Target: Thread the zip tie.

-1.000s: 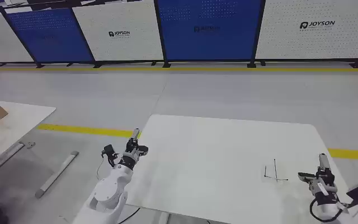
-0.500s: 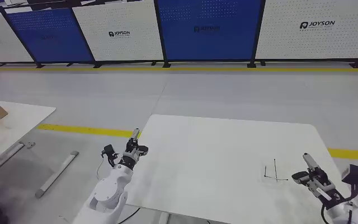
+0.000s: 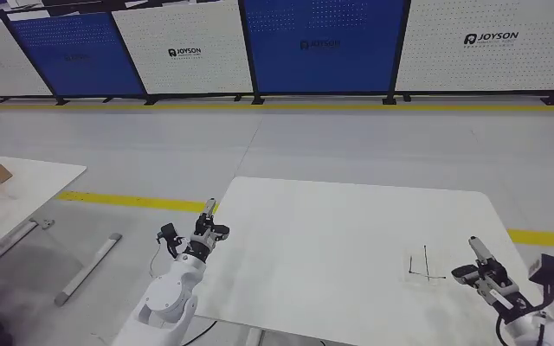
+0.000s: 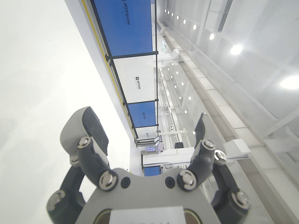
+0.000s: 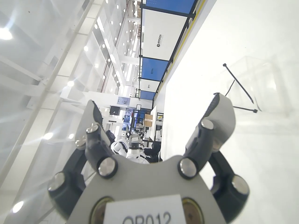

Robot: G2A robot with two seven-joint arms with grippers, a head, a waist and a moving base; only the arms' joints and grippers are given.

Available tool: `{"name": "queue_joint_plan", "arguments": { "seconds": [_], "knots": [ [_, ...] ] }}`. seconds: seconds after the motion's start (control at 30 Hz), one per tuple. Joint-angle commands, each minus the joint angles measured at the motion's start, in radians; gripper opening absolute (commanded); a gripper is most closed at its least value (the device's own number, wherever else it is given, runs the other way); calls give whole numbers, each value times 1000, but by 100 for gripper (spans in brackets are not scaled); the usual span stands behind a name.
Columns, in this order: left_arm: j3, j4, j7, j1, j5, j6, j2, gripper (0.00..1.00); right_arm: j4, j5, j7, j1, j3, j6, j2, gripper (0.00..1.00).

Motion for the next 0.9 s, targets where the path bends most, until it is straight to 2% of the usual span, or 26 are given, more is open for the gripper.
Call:
{"name": "queue_joint_plan", "arguments": {
  "seconds": [0.0,0.13,0.37,0.87],
  "knots": [
    [0,0,0,0,0,0,0,100,19,-29,109,24,11,29,9,100],
    [0,0,0,0,0,0,0,100,39,-100,284,75,43,53,30,100],
    [0,0,0,0,0,0,0,100,60,-156,402,130,54,16,47,100],
    [0,0,0,0,0,0,0,100,60,-156,402,130,54,16,47,100]
  ]
}}
